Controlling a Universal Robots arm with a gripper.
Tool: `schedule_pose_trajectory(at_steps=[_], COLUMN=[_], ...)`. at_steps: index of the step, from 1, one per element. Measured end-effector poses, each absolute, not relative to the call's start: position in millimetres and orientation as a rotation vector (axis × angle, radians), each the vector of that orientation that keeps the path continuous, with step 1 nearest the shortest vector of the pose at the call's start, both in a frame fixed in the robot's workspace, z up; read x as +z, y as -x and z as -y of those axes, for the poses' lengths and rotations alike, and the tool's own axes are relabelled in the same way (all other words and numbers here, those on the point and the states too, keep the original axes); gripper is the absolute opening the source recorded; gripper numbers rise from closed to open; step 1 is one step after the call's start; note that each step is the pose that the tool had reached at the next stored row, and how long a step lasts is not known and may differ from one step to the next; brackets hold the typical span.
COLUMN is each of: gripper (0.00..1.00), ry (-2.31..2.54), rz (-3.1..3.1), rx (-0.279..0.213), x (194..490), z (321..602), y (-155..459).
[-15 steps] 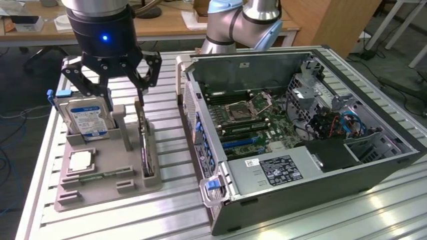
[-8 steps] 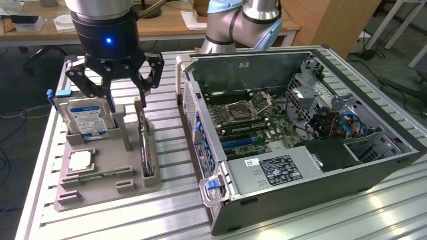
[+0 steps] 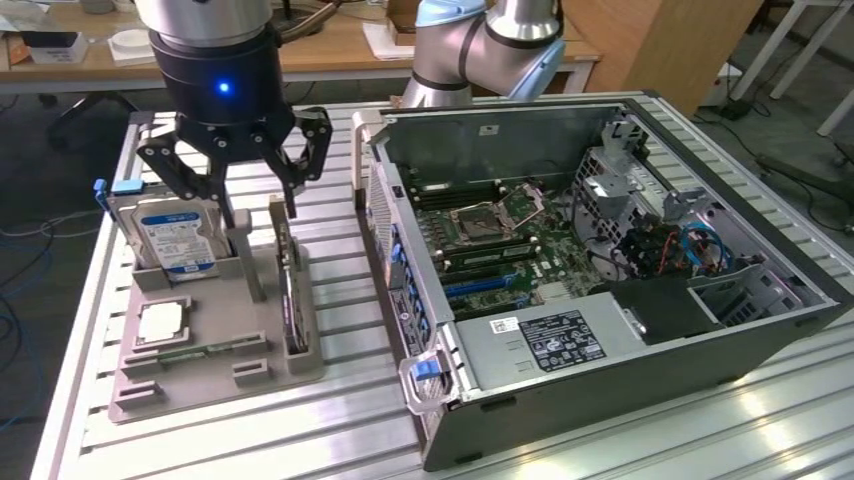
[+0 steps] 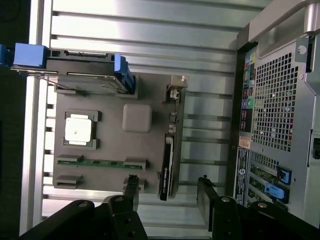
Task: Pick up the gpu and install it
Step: 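Pick up the gpu and move the gpu toward the slot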
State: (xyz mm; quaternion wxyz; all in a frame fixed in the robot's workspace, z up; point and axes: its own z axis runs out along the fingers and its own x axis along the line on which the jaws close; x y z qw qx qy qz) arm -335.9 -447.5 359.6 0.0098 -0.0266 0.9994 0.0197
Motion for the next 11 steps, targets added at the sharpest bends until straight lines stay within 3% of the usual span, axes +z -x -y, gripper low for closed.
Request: schedule_pose_trajectory(at_steps=[11], gripper=[0.59], ry=[0.084], rz=[-3.120], rx=[0.061], x=[354.8], z=[448.3], y=[331.8])
